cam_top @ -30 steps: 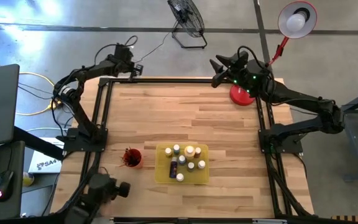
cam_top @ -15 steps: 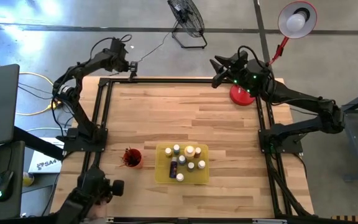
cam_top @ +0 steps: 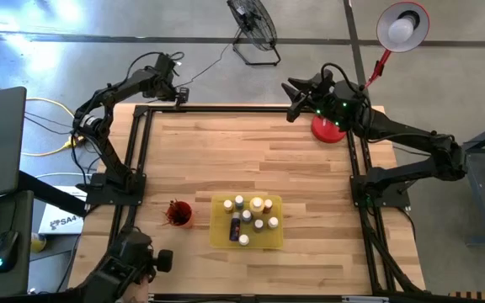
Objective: Pick & Place Paint Supplies
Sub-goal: Put the silver paint brush into the orange cup
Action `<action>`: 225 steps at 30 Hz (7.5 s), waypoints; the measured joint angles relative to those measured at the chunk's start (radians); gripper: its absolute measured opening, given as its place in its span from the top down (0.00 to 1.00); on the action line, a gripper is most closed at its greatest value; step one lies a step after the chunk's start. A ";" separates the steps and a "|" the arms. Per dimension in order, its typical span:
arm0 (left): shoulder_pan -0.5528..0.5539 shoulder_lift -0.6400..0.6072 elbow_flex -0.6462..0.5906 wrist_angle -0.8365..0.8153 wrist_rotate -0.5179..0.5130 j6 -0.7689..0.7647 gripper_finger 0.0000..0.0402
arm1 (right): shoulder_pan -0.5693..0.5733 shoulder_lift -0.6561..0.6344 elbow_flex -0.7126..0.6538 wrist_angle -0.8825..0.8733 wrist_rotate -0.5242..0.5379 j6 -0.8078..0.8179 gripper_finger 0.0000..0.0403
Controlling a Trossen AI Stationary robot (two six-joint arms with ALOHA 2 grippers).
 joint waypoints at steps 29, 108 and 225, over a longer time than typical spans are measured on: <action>-0.152 0.054 -0.218 0.156 -0.091 -0.203 1.00 | -0.003 0.000 0.000 -0.027 0.000 -0.030 0.73; -0.175 0.067 -0.201 0.404 0.310 -0.131 1.00 | 0.000 0.000 0.000 -0.027 -0.050 -0.072 0.73; -0.324 0.205 0.264 -0.225 0.243 1.052 1.00 | -0.009 0.000 0.000 -0.088 -0.052 -0.053 0.73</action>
